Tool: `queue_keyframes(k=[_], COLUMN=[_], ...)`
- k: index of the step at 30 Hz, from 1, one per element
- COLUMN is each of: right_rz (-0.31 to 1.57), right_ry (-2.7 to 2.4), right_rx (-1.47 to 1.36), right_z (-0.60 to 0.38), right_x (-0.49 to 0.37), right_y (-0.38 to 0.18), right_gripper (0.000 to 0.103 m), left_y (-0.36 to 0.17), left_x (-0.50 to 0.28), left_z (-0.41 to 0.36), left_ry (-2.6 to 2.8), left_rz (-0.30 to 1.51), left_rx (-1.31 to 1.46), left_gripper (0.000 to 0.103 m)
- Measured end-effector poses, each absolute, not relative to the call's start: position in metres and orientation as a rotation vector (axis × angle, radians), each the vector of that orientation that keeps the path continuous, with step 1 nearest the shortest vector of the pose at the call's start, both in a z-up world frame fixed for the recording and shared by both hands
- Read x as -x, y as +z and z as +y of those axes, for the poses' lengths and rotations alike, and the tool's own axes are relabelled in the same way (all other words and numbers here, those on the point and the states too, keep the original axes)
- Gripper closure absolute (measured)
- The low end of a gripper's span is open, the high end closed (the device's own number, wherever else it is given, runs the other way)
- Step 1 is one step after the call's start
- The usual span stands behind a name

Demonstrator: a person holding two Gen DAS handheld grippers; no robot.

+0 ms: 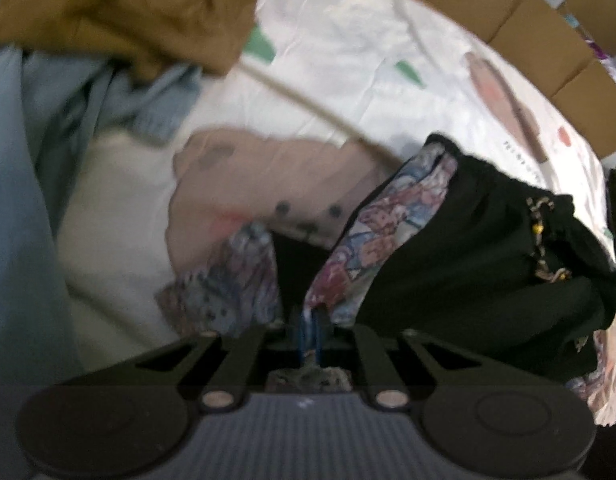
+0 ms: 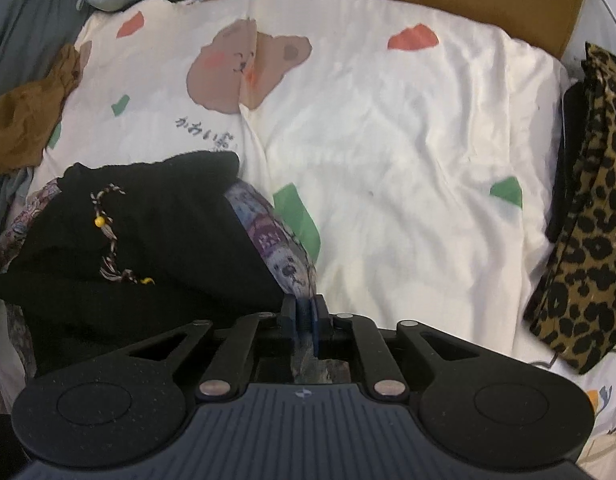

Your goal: Fold clothes

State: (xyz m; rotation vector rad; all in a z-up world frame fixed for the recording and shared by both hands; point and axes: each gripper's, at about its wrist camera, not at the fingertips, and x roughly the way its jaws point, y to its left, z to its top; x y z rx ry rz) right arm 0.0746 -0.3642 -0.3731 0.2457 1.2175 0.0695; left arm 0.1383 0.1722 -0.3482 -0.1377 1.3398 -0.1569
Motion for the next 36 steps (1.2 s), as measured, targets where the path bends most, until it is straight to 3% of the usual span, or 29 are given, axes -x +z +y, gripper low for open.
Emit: queue_keyframes(k=[4,7,8,17,36], right_rz=[1.196,1.160,1.140,1.062,1.064], right_ry=[0.081,0.075,0.071,0.094,0.170], right_rx=[-0.281,-0.286,-0.282,-0.248,-0.202], right_z=[-0.370,-0.374,-0.375,-0.376,-0.358], right_x=[-0.070,-0.070,-0.071,-0.102,-0.162], right_y=[-0.367,-0.360,-0.356,-0.353,-0.388], right_gripper=[0.088,0.068,0.066,0.064,0.064], left_y=[-0.348,-0.335,-0.331,-0.314,-0.370], left_x=[-0.135,-0.141,-0.145,-0.196,-0.249], left_z=[0.173,0.175,0.174,0.134,0.076], left_ry=[-0.169,-0.170,-0.165,-0.224,-0.408], left_rz=[1.370,1.339,1.324,1.205,1.126], left_rx=[0.113,0.119,0.120,0.062,0.055], left_gripper=[0.080,0.070,0.067,0.067,0.068])
